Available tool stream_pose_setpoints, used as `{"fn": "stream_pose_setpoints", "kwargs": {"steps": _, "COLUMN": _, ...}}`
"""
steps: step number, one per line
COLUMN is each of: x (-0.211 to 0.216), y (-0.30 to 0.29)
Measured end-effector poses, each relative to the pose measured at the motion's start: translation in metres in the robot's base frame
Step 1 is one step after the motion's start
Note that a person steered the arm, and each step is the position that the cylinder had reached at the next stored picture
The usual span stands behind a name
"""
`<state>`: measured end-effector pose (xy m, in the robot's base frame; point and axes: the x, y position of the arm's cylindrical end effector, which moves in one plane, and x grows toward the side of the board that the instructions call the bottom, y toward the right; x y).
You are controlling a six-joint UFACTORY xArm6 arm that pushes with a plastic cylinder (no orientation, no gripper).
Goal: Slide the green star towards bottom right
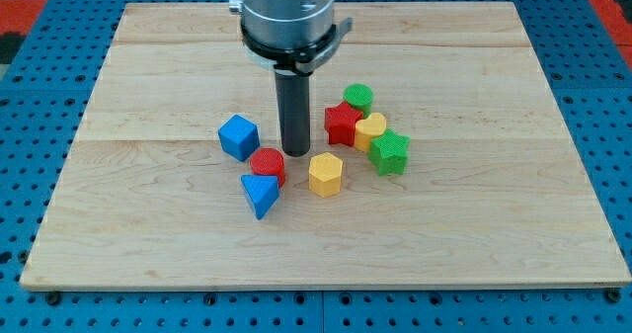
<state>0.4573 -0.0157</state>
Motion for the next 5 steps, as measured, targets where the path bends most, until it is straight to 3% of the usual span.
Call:
{"fn": "stream_pose_setpoints", "kwargs": {"steps": 1, "x": -0.002, "y": 0.094}}
{"fn": "stream_pose_setpoints", "kwargs": {"steps": 2, "x": 0.017, "y": 0.120}}
{"fn": "stream_pose_setpoints", "kwargs": {"steps": 3, "x": 0.025, "y": 0.183}}
{"fn": "stream_pose_setpoints", "kwargs": {"steps": 4, "x": 0.012, "y": 0.169}}
{"fn": "stream_pose_setpoints", "kwargs": {"steps": 5, "x": 0.007, "y": 0.221}}
